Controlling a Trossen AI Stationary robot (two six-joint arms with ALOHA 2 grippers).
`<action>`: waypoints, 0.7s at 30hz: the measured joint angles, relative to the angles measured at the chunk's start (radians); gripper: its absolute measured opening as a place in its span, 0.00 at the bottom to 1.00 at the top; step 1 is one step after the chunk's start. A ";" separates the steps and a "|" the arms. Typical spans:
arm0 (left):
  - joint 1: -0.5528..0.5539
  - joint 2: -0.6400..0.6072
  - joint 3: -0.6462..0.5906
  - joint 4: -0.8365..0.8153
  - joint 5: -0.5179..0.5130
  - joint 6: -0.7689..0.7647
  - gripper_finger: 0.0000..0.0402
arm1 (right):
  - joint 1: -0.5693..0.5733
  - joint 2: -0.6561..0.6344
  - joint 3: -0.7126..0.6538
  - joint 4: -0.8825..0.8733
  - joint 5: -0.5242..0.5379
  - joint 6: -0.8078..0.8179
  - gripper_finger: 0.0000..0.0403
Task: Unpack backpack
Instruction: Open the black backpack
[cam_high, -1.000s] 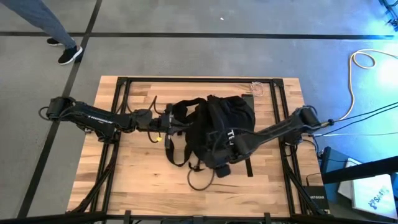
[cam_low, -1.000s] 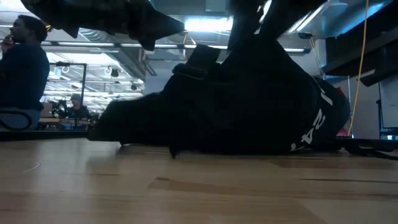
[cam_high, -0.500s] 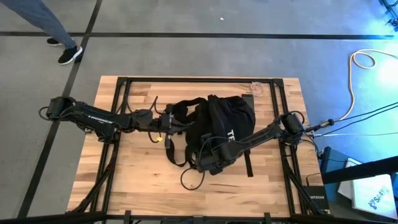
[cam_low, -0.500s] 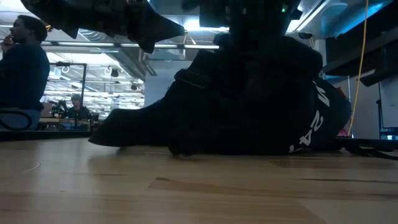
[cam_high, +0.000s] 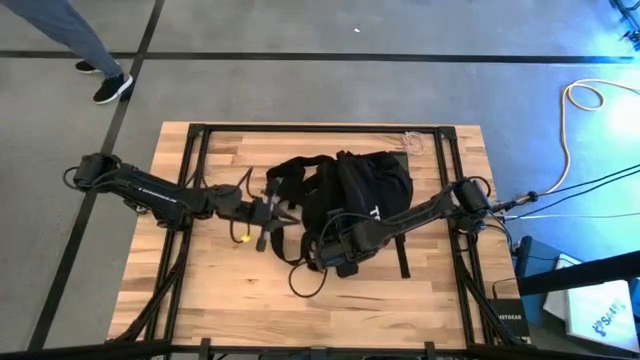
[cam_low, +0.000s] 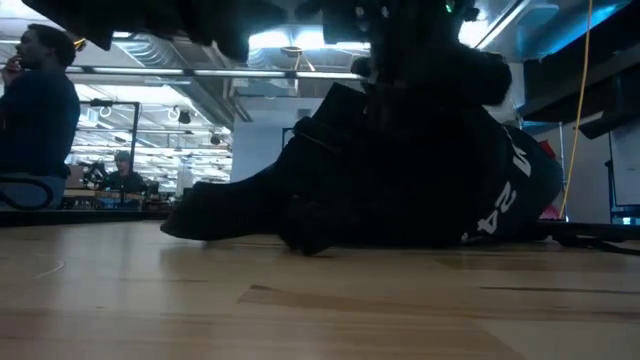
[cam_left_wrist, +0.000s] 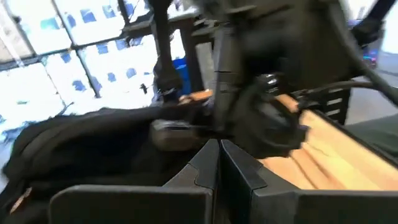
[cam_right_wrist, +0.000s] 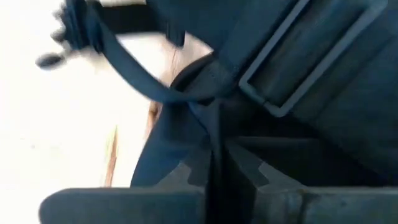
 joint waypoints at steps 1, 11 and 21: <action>-0.016 -0.009 0.000 -0.007 -0.001 0.004 0.00 | 0.000 -0.010 0.017 -0.005 0.003 0.000 0.01; -0.244 -0.116 0.000 -0.082 -0.219 0.082 0.00 | 0.000 -0.133 0.258 -0.023 0.043 -0.032 0.00; -0.456 -0.241 0.001 -0.169 -0.402 0.166 0.00 | 0.003 -0.195 0.443 -0.148 -0.033 -0.029 0.00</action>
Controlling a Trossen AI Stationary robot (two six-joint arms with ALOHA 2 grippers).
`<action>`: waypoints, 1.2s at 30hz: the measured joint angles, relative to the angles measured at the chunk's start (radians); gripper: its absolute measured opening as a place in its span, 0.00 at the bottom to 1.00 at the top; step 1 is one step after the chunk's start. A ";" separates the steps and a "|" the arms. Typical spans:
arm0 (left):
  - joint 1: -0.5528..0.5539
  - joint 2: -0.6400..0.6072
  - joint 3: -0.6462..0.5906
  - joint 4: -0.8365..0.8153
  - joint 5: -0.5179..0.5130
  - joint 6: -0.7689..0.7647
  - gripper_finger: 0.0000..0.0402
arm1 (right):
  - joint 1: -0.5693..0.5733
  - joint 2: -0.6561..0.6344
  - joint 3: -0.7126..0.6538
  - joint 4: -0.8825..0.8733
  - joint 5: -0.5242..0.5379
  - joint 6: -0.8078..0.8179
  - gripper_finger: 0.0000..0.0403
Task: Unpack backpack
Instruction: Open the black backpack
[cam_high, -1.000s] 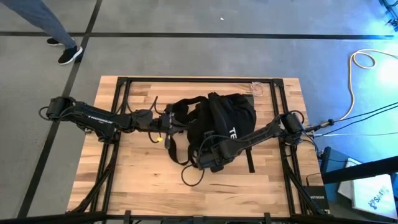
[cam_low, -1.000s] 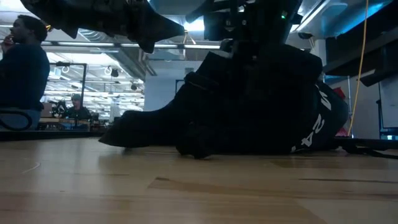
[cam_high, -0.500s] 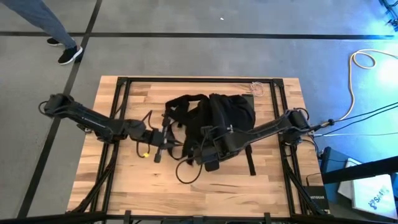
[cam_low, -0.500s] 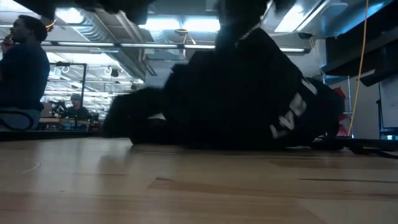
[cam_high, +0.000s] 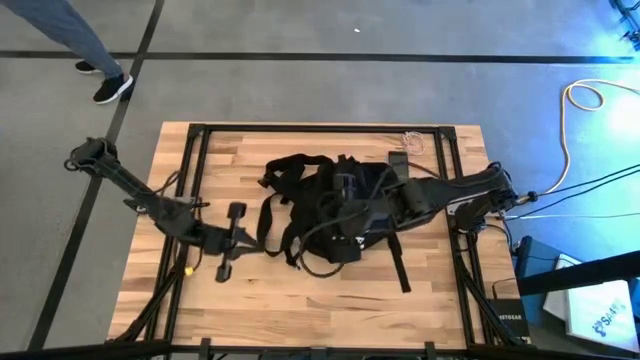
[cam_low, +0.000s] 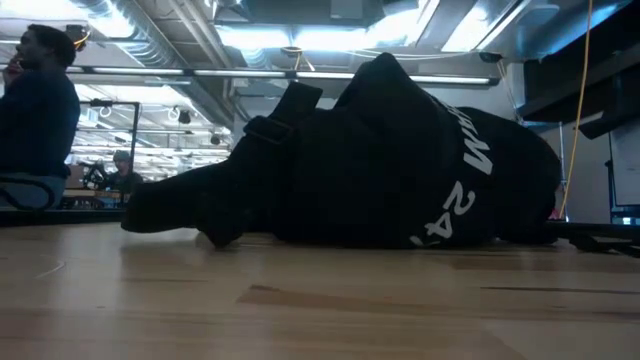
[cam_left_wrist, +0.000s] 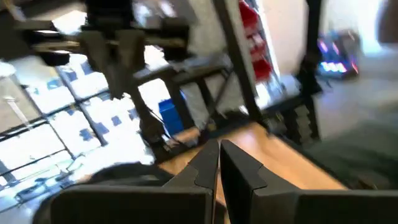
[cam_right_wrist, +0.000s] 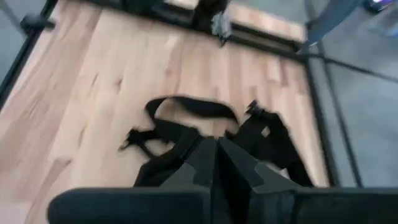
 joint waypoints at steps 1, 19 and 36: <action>-0.004 0.014 0.000 -0.032 0.002 -0.004 0.00 | 0.005 0.006 -0.017 -0.011 -0.019 0.001 0.00; 0.136 0.580 0.075 0.178 -0.124 0.032 0.40 | 0.091 0.029 -0.287 -0.151 0.064 0.229 0.26; 0.298 0.783 0.242 -0.056 -0.141 0.048 0.62 | 0.091 0.027 -0.314 -0.233 0.087 0.313 0.44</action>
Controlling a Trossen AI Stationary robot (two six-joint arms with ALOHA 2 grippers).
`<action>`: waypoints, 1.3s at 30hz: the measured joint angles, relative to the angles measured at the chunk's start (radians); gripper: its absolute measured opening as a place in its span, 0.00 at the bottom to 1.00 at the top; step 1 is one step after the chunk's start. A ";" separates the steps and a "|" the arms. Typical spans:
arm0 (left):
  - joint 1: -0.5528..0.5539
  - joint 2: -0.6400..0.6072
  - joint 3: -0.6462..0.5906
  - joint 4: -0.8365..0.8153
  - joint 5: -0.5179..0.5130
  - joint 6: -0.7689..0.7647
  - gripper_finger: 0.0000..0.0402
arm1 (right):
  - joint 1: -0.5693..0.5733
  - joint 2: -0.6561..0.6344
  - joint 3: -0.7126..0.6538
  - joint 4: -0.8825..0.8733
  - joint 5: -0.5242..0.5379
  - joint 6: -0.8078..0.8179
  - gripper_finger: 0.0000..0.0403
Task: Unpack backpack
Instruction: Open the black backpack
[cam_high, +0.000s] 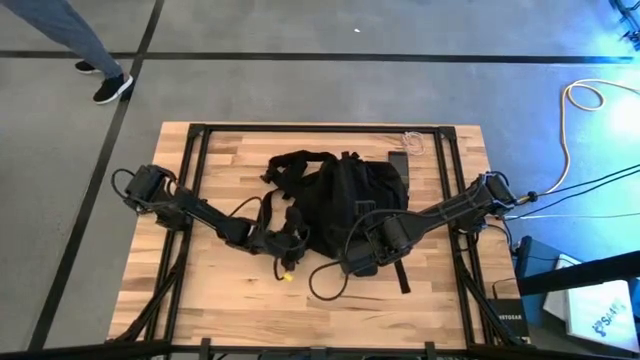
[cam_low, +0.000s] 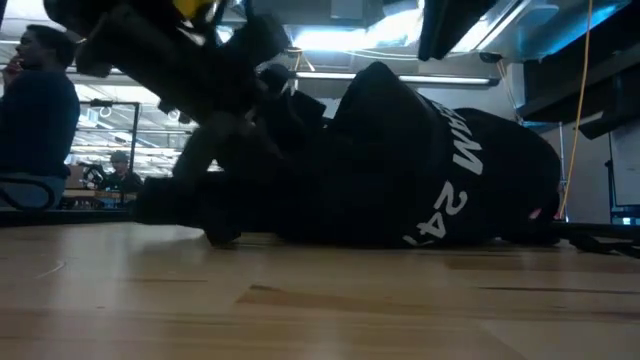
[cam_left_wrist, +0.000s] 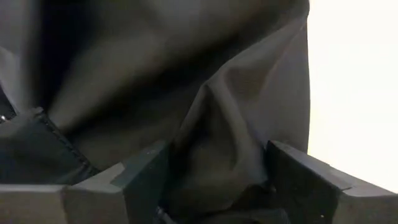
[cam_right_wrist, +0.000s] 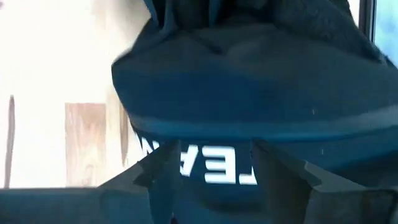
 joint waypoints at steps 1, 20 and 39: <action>0.004 0.002 0.000 0.002 -0.001 0.005 0.59 | 0.001 0.000 0.000 -0.017 0.000 0.010 0.44; -0.043 -0.089 0.190 -0.162 -0.104 -0.024 0.00 | 0.144 -0.001 0.000 -0.232 0.012 0.204 0.44; 0.093 -0.422 0.525 -0.718 -0.168 -0.101 0.00 | 0.361 -0.124 0.000 -0.183 0.200 0.340 0.44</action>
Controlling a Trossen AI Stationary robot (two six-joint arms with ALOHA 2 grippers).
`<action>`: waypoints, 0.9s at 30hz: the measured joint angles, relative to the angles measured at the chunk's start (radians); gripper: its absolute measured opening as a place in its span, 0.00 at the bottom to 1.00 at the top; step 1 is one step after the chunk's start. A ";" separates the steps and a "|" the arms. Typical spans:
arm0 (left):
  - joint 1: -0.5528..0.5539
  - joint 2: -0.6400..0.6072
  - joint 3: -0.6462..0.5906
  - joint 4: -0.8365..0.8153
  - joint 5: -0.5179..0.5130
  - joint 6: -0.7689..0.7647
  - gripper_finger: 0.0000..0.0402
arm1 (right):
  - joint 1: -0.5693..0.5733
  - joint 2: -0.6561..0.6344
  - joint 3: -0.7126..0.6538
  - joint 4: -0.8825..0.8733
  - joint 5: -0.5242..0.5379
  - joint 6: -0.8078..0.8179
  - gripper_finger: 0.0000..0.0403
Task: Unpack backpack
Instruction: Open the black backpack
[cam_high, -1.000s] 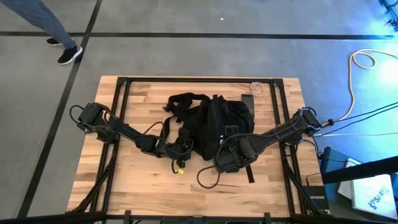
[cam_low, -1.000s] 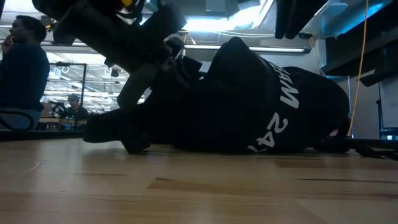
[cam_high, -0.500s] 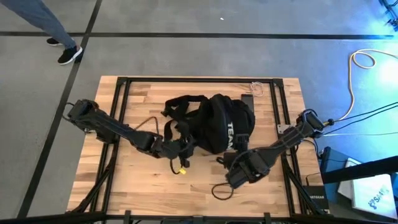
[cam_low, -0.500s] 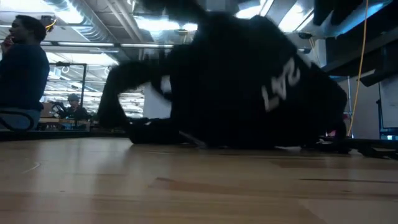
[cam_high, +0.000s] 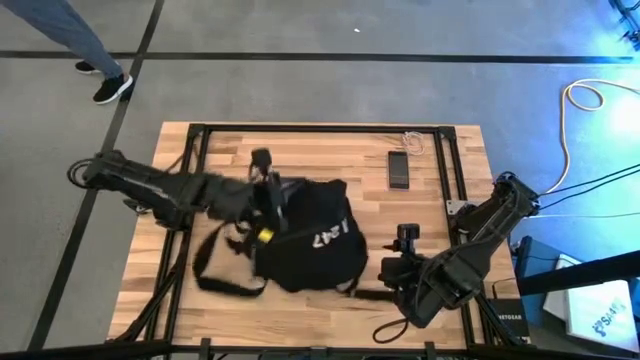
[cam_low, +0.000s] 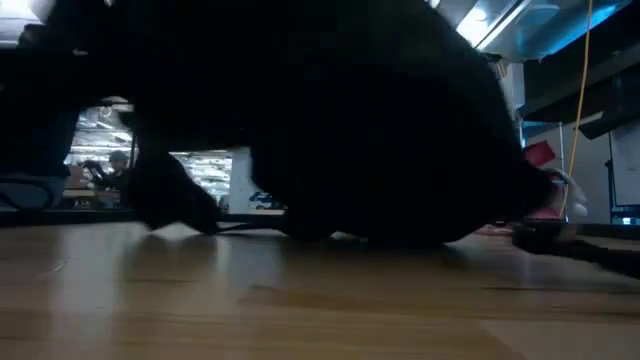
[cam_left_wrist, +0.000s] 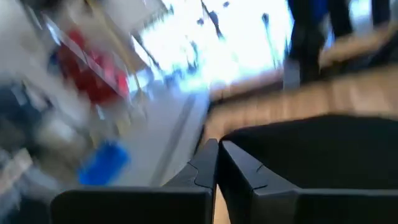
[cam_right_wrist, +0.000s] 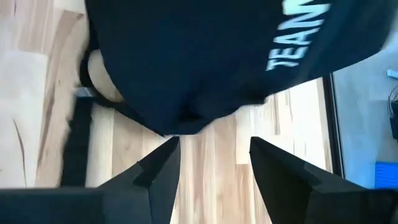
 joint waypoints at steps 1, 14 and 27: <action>0.032 0.000 -0.023 -0.073 0.044 -0.075 0.00 | -0.001 0.000 0.000 0.004 0.000 -0.001 0.44; -0.001 -0.021 -0.360 -0.459 0.185 -0.589 0.00 | -0.055 0.001 -0.165 0.109 0.051 -0.024 0.44; 0.027 -0.029 -0.707 0.168 0.239 -0.426 0.00 | -0.256 0.003 -0.381 0.663 -0.241 -0.395 0.44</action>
